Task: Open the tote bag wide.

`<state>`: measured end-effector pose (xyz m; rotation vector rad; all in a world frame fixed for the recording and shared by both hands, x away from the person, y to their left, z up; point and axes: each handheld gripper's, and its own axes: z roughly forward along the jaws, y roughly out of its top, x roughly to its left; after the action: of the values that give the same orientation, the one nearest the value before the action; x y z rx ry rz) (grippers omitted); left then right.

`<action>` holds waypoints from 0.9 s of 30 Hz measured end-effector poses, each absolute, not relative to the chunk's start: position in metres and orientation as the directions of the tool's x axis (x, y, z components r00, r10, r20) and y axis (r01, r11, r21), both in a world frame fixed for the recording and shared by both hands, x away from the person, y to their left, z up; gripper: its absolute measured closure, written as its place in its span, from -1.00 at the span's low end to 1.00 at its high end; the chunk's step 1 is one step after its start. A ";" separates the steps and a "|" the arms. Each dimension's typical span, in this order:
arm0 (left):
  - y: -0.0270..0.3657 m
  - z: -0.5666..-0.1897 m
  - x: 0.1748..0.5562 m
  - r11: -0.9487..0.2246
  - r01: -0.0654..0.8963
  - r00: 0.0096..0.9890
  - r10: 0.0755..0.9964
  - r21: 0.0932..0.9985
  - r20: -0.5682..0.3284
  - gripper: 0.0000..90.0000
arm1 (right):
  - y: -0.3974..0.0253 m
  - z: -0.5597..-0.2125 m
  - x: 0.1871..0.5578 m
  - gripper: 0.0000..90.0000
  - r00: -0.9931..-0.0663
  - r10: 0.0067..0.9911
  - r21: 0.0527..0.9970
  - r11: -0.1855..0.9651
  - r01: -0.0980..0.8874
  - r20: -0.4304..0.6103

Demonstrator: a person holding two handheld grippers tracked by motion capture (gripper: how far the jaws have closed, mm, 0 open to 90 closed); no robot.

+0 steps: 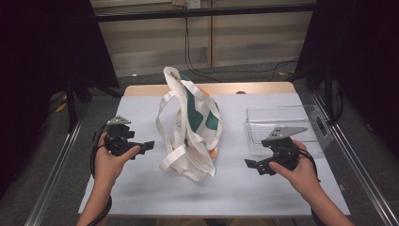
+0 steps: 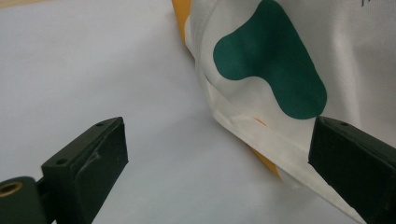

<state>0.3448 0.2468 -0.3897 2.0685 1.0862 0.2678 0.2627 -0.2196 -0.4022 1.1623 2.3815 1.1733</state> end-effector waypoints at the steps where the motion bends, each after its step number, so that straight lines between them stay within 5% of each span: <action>1: 0.246 -0.389 0.345 -0.336 0.612 0.612 0.775 0.716 -0.159 -0.90 | -0.220 -0.402 0.263 -0.92 -0.654 0.747 0.752 0.360 0.552 0.122; 27: 0.239 -0.368 0.360 -0.366 0.617 0.616 0.776 0.697 -0.138 -0.90 | -0.204 -0.380 0.308 -0.94 -0.667 0.737 0.730 0.394 0.558 0.112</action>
<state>0.3602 0.2395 -0.3683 2.1026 1.0904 0.2763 0.3077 -0.2042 -0.3802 1.1466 2.4228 1.1336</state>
